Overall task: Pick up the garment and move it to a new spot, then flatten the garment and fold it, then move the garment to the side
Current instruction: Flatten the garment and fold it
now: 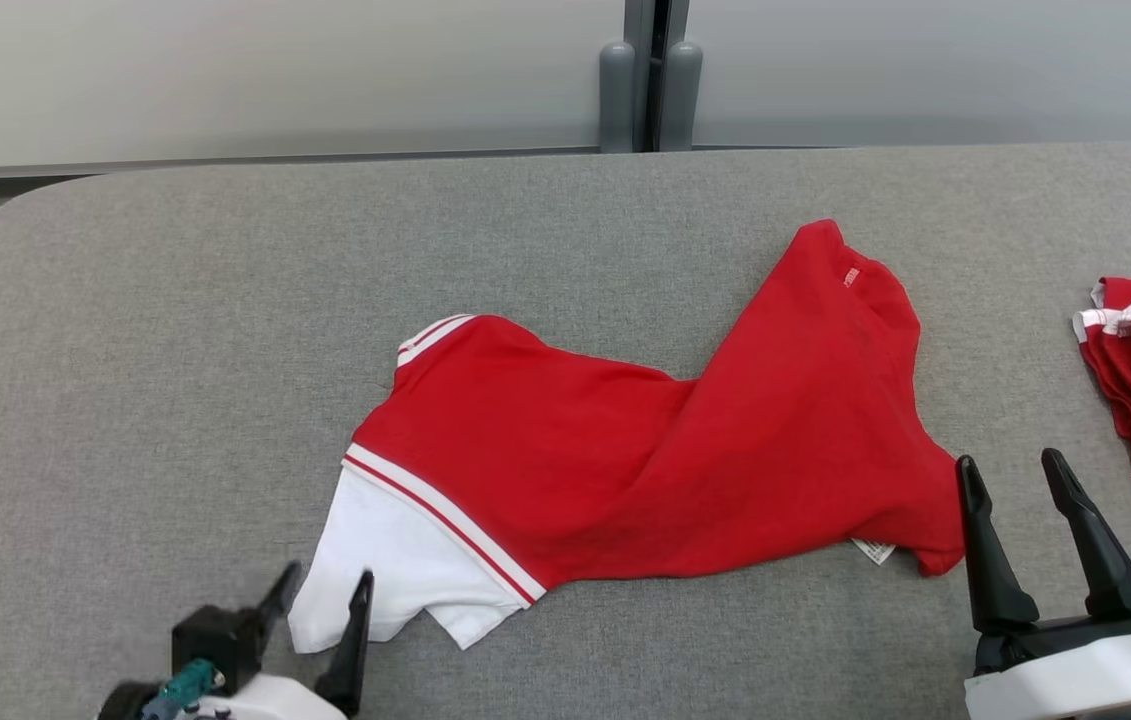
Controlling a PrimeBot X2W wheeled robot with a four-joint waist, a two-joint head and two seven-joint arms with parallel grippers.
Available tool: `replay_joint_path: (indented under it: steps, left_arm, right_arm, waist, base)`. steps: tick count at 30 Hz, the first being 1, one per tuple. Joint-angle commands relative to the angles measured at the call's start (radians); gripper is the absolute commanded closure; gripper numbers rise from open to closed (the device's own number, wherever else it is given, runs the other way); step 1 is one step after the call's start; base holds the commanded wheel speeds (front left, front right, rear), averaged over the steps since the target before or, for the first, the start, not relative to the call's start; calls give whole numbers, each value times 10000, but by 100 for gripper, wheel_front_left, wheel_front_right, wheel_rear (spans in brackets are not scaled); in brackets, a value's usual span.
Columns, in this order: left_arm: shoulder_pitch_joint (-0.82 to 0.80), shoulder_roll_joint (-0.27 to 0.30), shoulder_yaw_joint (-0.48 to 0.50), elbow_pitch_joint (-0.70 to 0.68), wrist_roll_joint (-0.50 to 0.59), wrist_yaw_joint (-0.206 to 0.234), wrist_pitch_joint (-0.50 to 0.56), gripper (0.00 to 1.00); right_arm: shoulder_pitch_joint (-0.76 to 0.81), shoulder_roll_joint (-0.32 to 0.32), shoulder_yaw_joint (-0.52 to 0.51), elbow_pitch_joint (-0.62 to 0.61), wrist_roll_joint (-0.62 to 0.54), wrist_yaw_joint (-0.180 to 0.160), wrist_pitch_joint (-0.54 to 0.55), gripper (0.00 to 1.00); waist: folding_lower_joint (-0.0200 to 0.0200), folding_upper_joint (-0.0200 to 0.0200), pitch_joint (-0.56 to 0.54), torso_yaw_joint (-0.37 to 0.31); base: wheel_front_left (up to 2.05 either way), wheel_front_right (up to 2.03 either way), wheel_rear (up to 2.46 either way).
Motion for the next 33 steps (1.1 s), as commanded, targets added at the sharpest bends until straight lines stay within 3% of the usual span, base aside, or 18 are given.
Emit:
replay_joint_path:
  steps: [1,7,8,10,17,28,29,30,31,33]
  left_arm:
    - [113,11,11,184,-132,-15,116,0]
    - [81,-196,-36,1113,-596,-202,597,0]
    - [51,-184,-63,1214,-614,-253,630,9]
    - [-24,-212,-70,1355,-681,-302,588,100]
    - [-372,-155,47,1549,-755,-333,311,100]
    - [-836,-121,95,1651,-690,-377,-99,100]
    - [-877,-129,104,1646,-673,-372,-166,100]
    - [-931,-136,118,1639,-670,-362,-254,100]
    - [-990,-145,140,1613,-661,-348,-349,100]
    - [-1098,-134,201,1510,-617,-309,-604,100]
  right_arm:
    - [17,19,-12,39,75,-5,7,0]
    - [98,79,-59,290,129,-5,-156,0]
    - [126,90,-78,353,155,-5,-172,0]
    - [249,109,-175,510,200,-5,-159,0]
    - [823,185,-519,1718,471,-3,-155,0]
    - [-451,85,-98,3560,957,-5,-530,0]
    - [-547,53,-83,3679,1001,-5,-604,50]
    - [-634,36,-62,3790,1032,-5,-644,82]
    - [-708,7,-42,3892,1087,-5,-693,100]
    - [-834,-99,-49,3880,1140,-5,-871,100]
  waist:
    - [0,-1,51,-21]
    - [0,-1,152,10]
    - [0,-1,149,9]
    - [0,-1,154,4]
    - [0,-1,343,-4]
    - [0,-1,789,46]
    - [0,-1,805,78]
    - [0,-1,832,107]
    - [0,-1,847,123]
    - [0,-1,872,160]
  base:
    - [0,0,0]
    - [0,0,0]
    - [0,0,0]
    - [0,0,0]
    - [0,0,0]
    - [0,0,0]
    - [0,0,0]
    - [0,0,0]
    - [0,0,0]
    - [0,0,0]
